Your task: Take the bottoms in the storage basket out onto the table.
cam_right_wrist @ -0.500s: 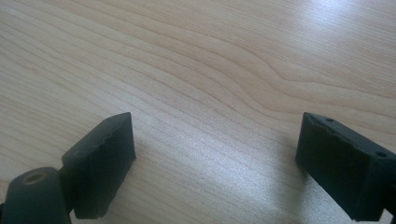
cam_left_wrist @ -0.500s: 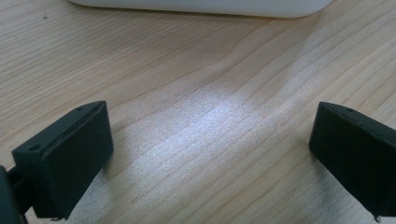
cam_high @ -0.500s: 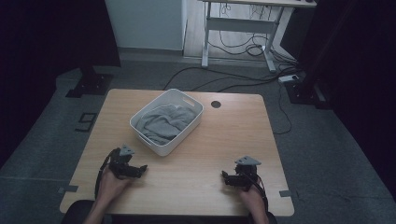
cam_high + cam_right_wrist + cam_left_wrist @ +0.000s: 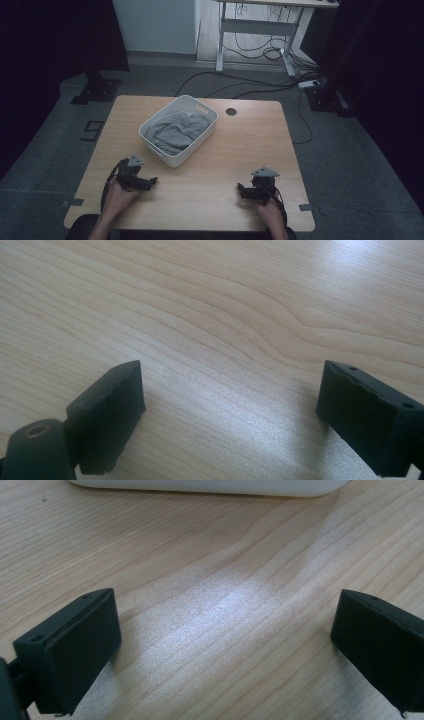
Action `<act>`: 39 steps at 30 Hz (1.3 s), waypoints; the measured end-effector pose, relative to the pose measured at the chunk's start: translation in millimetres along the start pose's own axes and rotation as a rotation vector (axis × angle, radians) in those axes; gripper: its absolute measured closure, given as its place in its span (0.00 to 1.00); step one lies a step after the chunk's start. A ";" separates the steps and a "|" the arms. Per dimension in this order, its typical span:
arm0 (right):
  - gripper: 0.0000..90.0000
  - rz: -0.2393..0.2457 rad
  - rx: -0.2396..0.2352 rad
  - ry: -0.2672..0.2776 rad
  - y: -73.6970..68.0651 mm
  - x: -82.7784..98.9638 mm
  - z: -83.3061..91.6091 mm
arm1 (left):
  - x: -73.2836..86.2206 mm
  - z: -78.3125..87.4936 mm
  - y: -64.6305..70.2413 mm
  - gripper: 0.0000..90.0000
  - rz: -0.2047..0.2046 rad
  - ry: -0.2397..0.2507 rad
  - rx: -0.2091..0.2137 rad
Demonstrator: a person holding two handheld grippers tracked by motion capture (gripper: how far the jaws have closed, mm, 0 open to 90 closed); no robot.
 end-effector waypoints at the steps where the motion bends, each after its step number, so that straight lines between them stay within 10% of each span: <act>1: 0.13 0.000 0.000 0.000 0.0 0.0 0.0 | 0.2 0.2 0.5 0.00 0.000 -0.002 0.002; 22: 0.13 0.000 0.001 0.000 0.0 0.0 0.0 | -13.2 17.1 11.6 0.00 -0.024 0.021 0.055; 39: 0.13 0.002 -0.001 0.000 -0.1 -0.1 -0.1 | -73.0 53.3 20.9 0.00 -0.089 0.079 0.114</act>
Point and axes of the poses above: each handheld gripper's, and its own axes: z roughly backward along the jaws, x roughly out of its underside, y roughly to its right, the point moved 10 cm from there along -z, roughly forward along the jaws, and after that the axes turned 4 degrees about x, right-handed, at the moved point
